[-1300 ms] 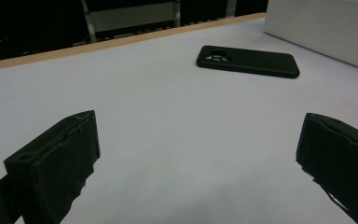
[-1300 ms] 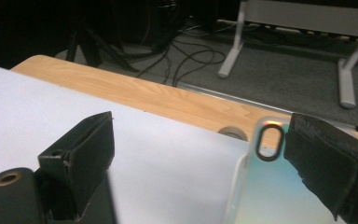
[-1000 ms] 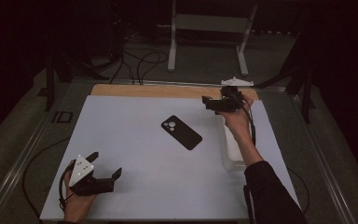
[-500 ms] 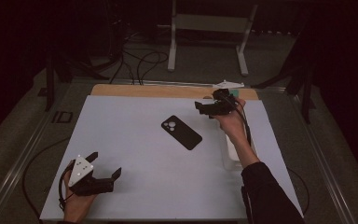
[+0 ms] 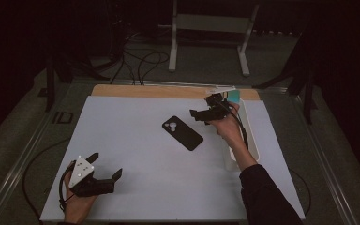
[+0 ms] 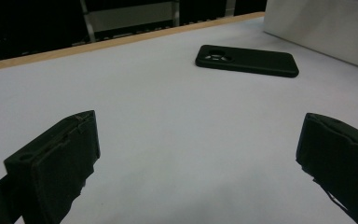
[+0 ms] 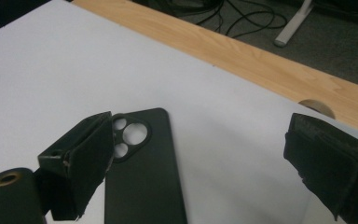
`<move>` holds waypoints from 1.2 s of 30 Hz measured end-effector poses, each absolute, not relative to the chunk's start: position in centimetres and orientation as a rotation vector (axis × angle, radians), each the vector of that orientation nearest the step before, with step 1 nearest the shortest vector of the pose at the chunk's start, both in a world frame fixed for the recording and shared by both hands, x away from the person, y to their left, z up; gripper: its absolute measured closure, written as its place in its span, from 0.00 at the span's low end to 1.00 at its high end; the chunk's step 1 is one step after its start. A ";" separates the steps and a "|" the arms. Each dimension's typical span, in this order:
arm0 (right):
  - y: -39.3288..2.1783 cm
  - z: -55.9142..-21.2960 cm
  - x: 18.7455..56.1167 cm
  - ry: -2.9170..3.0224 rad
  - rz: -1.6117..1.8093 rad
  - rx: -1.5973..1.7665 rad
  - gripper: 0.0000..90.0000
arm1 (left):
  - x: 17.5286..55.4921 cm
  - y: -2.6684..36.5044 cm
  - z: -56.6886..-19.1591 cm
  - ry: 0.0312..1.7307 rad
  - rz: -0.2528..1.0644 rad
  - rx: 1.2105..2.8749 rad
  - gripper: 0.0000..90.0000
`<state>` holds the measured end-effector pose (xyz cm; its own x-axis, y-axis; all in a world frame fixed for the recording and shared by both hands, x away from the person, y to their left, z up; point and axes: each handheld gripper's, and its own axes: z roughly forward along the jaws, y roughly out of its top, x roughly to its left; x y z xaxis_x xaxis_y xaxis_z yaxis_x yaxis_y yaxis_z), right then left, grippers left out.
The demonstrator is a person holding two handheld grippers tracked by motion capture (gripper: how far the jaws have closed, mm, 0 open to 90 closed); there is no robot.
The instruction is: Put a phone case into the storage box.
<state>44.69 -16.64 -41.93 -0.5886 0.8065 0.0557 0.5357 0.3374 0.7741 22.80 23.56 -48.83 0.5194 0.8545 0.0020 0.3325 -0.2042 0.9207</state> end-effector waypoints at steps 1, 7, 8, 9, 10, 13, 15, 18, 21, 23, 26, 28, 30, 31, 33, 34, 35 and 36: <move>-16.5 -42.0 44.7 2.279 1.113 1.191 0.10 | 22.8 23.6 -48.8 0.995 0.662 1.774 0.00; -15.8 -42.7 44.6 2.328 1.078 1.174 0.10 | 22.8 23.6 -48.8 0.995 0.662 1.774 0.00; -15.7 -42.7 44.6 2.331 1.077 1.175 0.10 | 22.8 23.6 -48.8 0.995 0.662 1.774 0.00; -15.6 -42.8 44.6 2.335 1.071 1.176 0.10 | 22.8 23.6 -48.8 0.994 0.661 1.774 0.00; -15.5 -42.9 44.6 2.343 1.067 1.169 0.10 | 22.8 23.6 -48.8 0.994 0.662 1.774 0.00; -15.2 -43.1 44.5 2.356 1.061 1.167 0.10 | 22.8 23.6 -48.8 0.993 0.662 1.776 0.00; -15.0 -43.2 44.5 2.365 1.053 1.166 0.10 | 22.8 23.5 -48.8 0.993 0.662 1.774 0.00; -14.7 -43.5 44.5 2.382 1.034 1.166 0.10 | 22.8 23.5 -48.8 0.994 0.662 1.775 0.00; -14.5 -43.8 44.5 2.397 1.021 1.168 0.10 | 22.8 23.5 -48.8 0.992 0.662 1.776 0.00; -14.3 -44.0 44.5 2.406 1.014 1.166 0.10 | 22.8 23.5 -48.8 0.992 0.662 1.776 0.00; -14.1 -44.3 44.5 2.419 1.010 1.161 0.10 | 22.8 23.5 -48.8 0.993 0.661 1.775 0.00; -14.0 -44.3 44.5 2.422 1.008 1.160 0.10 | 22.8 23.5 -48.8 0.993 0.661 1.776 0.00; -13.8 -44.5 44.5 2.430 1.004 1.159 0.10 | 22.8 23.5 -48.8 0.991 0.661 1.777 0.00; -13.7 -44.6 44.5 2.435 1.001 1.158 0.10 | 22.8 23.5 -48.8 0.991 0.661 1.777 0.00; -13.5 -44.8 44.5 2.442 0.999 1.158 0.10 | 22.8 23.5 -48.8 0.991 0.661 1.777 0.00; -13.5 -44.9 44.5 2.447 0.994 1.161 0.10 | 22.8 23.5 -48.8 0.991 0.660 1.777 0.00; -13.4 -45.0 44.5 2.451 0.988 1.167 0.10 | 22.8 23.5 -48.8 0.991 0.660 1.778 0.00; -13.3 -45.1 44.5 2.461 0.981 1.167 0.10 | 22.8 23.5 -48.8 0.991 0.661 1.778 0.00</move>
